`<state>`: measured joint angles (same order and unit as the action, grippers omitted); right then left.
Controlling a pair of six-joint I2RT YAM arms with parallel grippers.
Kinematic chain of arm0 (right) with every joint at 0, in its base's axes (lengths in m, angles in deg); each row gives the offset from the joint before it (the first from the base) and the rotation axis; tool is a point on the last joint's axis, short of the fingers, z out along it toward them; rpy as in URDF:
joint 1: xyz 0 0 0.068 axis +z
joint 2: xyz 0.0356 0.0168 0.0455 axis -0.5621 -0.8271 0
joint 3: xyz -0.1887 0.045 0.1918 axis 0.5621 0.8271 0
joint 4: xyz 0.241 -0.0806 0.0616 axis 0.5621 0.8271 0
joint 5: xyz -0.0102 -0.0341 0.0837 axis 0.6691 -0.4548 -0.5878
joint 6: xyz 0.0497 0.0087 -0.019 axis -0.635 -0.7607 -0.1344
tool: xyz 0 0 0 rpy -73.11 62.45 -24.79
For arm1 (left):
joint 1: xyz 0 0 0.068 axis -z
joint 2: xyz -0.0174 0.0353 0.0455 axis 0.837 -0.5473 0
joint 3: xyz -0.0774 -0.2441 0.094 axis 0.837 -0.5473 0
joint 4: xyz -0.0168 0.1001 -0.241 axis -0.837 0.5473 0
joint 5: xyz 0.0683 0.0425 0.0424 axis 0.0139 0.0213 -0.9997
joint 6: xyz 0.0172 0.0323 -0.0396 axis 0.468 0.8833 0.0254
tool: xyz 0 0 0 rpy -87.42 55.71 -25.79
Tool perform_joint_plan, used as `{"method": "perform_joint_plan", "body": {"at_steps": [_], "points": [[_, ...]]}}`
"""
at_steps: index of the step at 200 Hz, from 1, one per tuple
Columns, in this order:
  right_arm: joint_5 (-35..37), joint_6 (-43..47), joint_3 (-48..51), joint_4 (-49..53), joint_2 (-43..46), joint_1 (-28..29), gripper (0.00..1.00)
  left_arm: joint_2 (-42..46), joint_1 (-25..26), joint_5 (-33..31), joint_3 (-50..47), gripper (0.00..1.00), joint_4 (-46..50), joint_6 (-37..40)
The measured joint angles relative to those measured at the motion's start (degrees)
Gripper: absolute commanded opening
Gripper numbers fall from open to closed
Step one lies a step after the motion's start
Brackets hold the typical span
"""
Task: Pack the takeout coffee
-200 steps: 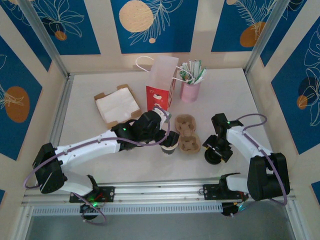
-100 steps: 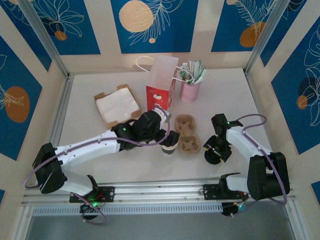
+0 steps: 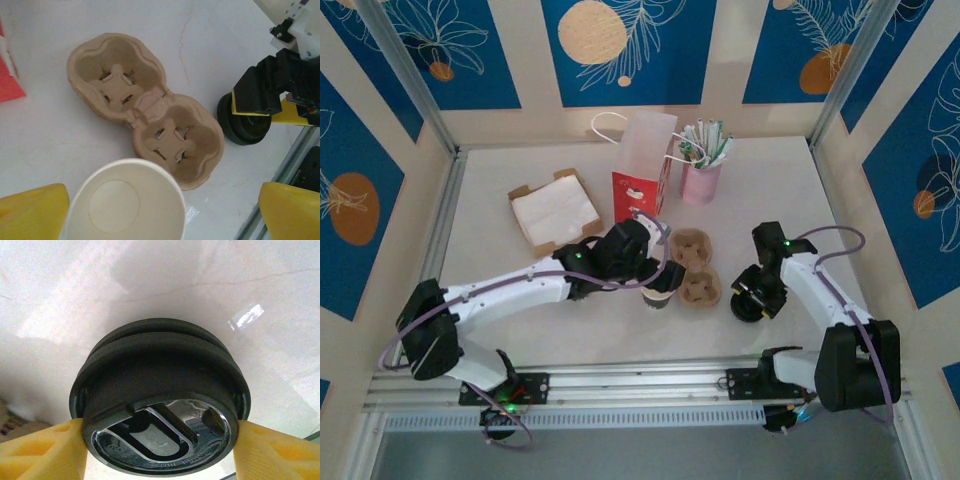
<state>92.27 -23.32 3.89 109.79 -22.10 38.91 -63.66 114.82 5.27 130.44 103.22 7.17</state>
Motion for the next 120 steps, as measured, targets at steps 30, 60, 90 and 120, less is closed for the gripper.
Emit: {"method": "perform_joint_plan", "body": {"at_steps": [30, 60, 90, 120], "points": [[-2.89, 1.88, -1.09, 0.63, 1.40, -3.76, 0.69, -3.63, -0.13, 2.84, 2.23, 0.77, -1.66, -0.76], [-8.13, 4.00, -2.51, 1.09, 2.54, -9.64, 0.69, -8.20, -0.48, 6.86, 5.20, 0.62, -4.76, -2.80], [-13.70, 6.19, -4.46, 1.31, 3.10, -15.67, 0.69, -12.90, -0.61, 10.99, 8.39, 0.58, -7.58, -4.00], [-18.25, 8.61, -5.62, 1.46, 3.30, -20.79, 0.70, -18.36, -0.72, 14.97, 12.55, 0.56, -9.90, -4.70]]}}
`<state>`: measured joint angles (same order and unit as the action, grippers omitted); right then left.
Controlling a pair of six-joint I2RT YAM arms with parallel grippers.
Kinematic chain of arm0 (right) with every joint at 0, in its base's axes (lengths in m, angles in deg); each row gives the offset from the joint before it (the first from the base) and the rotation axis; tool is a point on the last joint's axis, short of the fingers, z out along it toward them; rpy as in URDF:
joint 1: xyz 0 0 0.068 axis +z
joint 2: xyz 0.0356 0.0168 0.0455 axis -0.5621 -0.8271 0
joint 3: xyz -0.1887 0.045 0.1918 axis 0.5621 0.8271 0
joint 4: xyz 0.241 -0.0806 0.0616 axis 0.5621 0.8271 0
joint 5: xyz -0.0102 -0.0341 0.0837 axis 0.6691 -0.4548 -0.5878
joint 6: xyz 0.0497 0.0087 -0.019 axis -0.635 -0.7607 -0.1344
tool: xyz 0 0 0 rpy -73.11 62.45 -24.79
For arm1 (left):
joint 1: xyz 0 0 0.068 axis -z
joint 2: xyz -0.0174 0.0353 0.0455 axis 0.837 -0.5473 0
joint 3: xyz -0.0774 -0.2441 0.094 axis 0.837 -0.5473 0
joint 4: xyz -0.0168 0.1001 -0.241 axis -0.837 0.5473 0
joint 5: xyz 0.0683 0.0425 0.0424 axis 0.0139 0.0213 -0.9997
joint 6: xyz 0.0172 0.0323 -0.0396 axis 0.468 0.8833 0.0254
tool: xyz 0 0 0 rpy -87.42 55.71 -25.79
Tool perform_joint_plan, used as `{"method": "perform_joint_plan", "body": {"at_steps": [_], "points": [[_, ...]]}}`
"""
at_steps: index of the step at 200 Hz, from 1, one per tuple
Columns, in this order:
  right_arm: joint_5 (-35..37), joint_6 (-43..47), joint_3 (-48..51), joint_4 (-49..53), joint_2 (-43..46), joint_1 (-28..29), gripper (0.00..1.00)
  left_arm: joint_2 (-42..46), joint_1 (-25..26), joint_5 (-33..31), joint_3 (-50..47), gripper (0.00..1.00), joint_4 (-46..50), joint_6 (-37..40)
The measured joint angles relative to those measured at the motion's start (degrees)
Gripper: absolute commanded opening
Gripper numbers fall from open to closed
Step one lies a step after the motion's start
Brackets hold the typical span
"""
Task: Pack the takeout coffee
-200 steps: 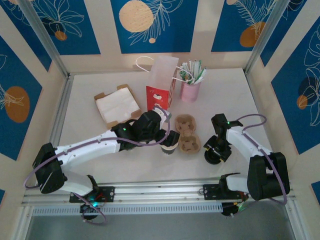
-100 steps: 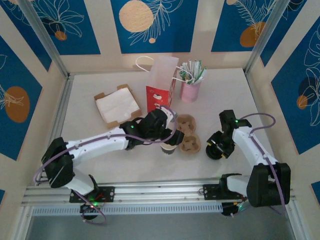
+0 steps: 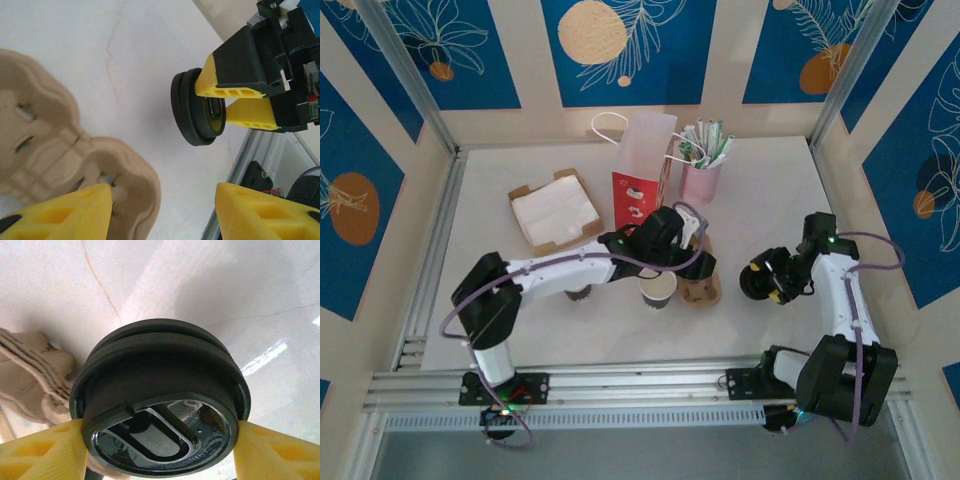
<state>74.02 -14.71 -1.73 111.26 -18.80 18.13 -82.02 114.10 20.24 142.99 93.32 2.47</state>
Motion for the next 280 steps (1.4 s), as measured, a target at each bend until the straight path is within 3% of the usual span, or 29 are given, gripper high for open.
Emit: {"method": "perform_joint_plan", "body": {"at_steps": [68, 154, 280], "points": [[-9.38, 5.07, -0.11, -0.02, -0.07, -8.72, 0.70, -10.75, -0.04, 7.63, 8.94, 0.59, -2.05, -2.60], [-15.78, 6.91, -0.11, -1.53, -1.31, -9.35, 0.70, -18.99, -0.83, 14.99, 14.88, 0.57, -5.75, -6.03], [-17.81, 7.10, -0.11, -1.95, -1.66, -9.51, 0.70, -20.15, -1.73, 16.55, 15.47, 0.48, -6.64, -7.52]]}}
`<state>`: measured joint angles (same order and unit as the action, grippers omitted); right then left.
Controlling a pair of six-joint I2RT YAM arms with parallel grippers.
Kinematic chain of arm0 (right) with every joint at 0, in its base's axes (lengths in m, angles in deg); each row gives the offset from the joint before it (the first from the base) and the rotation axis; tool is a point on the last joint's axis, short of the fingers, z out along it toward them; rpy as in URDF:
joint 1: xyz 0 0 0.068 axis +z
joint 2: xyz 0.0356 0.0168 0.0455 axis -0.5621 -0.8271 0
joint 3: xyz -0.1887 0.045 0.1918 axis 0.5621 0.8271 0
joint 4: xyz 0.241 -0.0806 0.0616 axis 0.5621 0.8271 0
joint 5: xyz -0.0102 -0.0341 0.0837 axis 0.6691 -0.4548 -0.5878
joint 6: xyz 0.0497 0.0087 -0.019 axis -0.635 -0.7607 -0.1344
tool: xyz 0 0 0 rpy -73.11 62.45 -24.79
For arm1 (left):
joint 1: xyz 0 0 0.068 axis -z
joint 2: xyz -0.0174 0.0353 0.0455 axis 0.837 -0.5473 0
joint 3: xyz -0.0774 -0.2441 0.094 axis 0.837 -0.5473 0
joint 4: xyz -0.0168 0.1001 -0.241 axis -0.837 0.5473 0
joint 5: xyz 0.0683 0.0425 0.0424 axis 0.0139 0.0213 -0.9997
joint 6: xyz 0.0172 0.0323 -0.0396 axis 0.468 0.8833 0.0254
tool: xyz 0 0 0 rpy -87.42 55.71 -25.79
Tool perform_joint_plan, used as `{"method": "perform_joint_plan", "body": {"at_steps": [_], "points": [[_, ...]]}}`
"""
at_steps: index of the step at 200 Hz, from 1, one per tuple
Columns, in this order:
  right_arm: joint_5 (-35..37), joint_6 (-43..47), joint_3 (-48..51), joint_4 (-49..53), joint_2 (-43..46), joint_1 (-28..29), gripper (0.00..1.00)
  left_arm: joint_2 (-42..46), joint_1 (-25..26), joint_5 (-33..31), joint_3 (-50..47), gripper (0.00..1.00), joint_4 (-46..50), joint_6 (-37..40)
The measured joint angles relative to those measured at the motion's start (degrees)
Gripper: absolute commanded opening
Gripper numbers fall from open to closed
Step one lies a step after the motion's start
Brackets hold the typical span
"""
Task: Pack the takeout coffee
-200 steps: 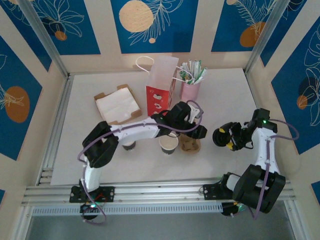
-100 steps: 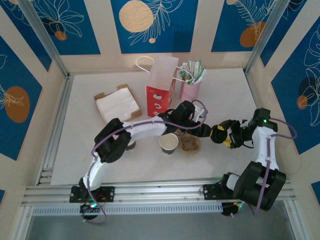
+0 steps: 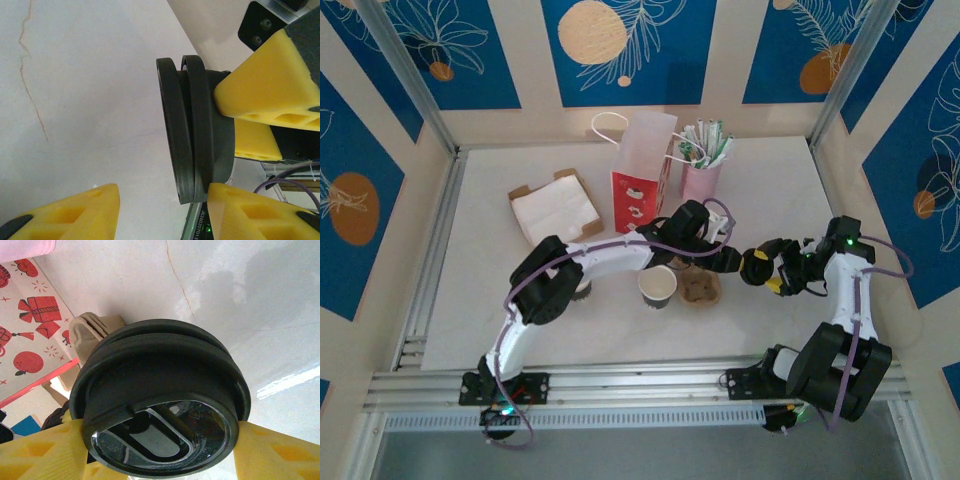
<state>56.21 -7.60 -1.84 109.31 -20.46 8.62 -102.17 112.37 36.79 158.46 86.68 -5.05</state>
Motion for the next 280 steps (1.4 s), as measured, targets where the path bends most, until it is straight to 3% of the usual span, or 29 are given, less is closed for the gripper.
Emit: {"method": "perform_joint_plan", "body": {"at_steps": [280], "points": [[-1.97, -0.02, 0.07, -0.66, 0.00, -0.07, 0.68, -0.61, -1.77, 0.00, 0.00, 0.46, -2.12, -1.44]]}}
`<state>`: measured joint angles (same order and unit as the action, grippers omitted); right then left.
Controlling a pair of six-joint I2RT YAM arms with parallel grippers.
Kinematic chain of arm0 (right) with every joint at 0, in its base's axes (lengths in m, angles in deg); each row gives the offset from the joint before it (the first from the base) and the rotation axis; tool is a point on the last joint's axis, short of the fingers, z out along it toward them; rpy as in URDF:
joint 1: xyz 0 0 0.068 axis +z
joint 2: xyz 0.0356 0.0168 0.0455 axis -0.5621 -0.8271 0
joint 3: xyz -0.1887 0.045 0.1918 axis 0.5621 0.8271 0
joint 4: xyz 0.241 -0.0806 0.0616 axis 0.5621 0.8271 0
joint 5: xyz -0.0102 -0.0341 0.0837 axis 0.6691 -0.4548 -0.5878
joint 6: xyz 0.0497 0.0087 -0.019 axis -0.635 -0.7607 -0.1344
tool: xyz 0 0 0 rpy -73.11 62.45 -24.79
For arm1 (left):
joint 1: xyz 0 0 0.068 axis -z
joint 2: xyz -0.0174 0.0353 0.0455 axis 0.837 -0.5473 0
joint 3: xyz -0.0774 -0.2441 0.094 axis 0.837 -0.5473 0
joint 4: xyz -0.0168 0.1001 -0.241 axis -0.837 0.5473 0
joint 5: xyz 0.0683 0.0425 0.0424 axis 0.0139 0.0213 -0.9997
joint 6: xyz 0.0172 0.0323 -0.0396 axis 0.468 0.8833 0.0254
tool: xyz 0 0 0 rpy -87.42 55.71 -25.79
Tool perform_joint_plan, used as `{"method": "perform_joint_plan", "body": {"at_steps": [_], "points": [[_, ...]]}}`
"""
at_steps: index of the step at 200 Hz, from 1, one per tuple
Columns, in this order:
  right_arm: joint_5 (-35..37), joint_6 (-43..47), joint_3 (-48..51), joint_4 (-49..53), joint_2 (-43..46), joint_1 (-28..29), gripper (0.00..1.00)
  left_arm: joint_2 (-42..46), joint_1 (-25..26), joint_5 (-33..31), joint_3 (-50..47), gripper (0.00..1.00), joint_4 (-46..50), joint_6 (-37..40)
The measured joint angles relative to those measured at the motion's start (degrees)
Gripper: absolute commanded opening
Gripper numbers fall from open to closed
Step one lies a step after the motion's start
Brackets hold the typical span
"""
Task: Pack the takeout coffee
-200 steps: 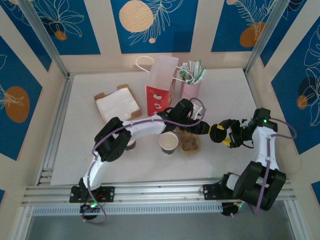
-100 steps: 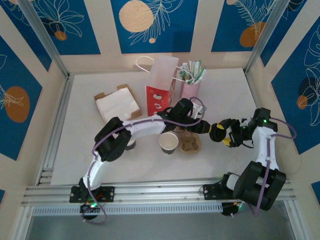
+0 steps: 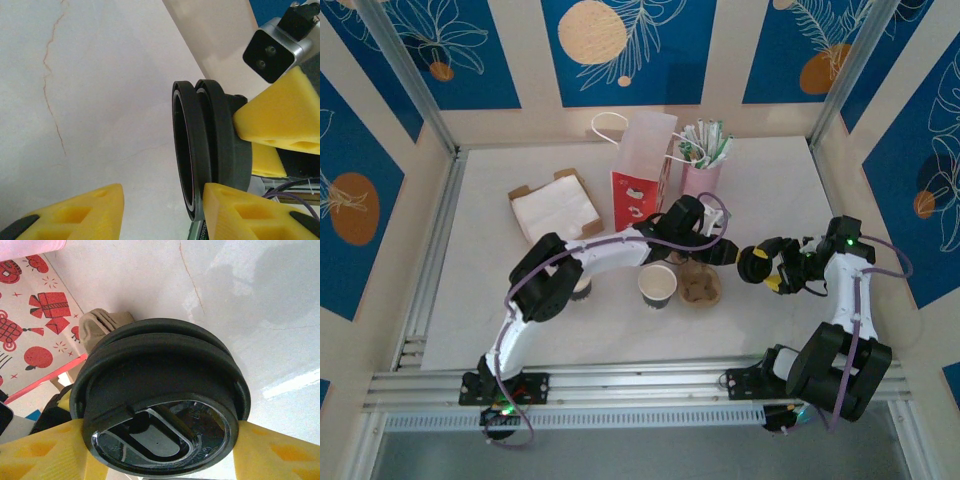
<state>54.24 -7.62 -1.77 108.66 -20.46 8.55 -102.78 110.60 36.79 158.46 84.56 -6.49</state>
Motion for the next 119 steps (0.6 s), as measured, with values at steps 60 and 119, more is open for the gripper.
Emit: {"method": "perform_joint_plan", "body": {"at_steps": [60, 119], "points": [[-0.20, 0.00, 0.02, -0.07, 0.00, -0.24, 0.68, -0.76, -0.17, -0.02, 0.00, 0.46, 0.17, 0.00], [5.35, 0.39, 0.11, 0.55, 0.22, -0.24, 0.69, -0.96, -0.26, 0.00, 0.00, 0.46, 0.83, 0.00]]}}
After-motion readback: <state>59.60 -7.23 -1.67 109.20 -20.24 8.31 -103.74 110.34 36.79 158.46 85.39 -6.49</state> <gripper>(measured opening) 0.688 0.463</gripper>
